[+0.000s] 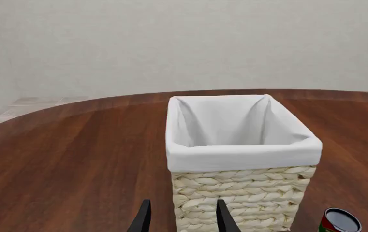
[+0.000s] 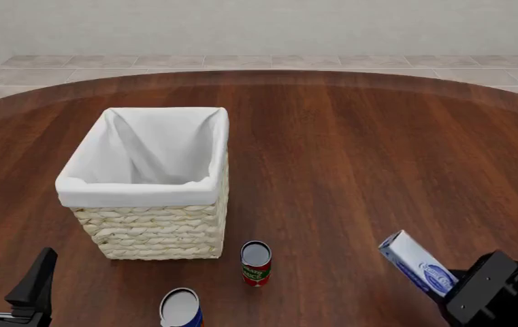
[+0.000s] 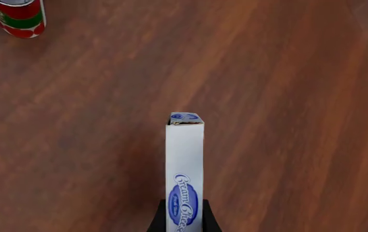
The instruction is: Pick up the cream cheese box, and put it in the basket.
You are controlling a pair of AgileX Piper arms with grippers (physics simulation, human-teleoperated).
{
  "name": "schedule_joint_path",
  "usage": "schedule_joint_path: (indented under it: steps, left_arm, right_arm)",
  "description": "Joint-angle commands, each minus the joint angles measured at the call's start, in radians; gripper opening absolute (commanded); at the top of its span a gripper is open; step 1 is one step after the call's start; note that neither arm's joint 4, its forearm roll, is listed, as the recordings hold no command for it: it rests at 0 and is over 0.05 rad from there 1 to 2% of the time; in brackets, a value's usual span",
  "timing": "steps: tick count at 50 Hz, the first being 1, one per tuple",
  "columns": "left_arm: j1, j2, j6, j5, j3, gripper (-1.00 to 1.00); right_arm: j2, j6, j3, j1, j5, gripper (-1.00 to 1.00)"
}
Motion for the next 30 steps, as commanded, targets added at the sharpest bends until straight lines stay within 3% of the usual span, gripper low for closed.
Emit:
schedule_joint_path:
  steps: [1,30]
  left_arm:
    - [-0.002,-0.003,0.003,0.002,0.000,1.00]
    - [-0.005,0.011,0.006,-0.005,0.001,1.00]
  right_arm:
    - [-0.027,0.028,-0.043,0.014,0.016,-1.00]
    - [0.051,0.049,-0.147,0.080,-0.050,-1.00]
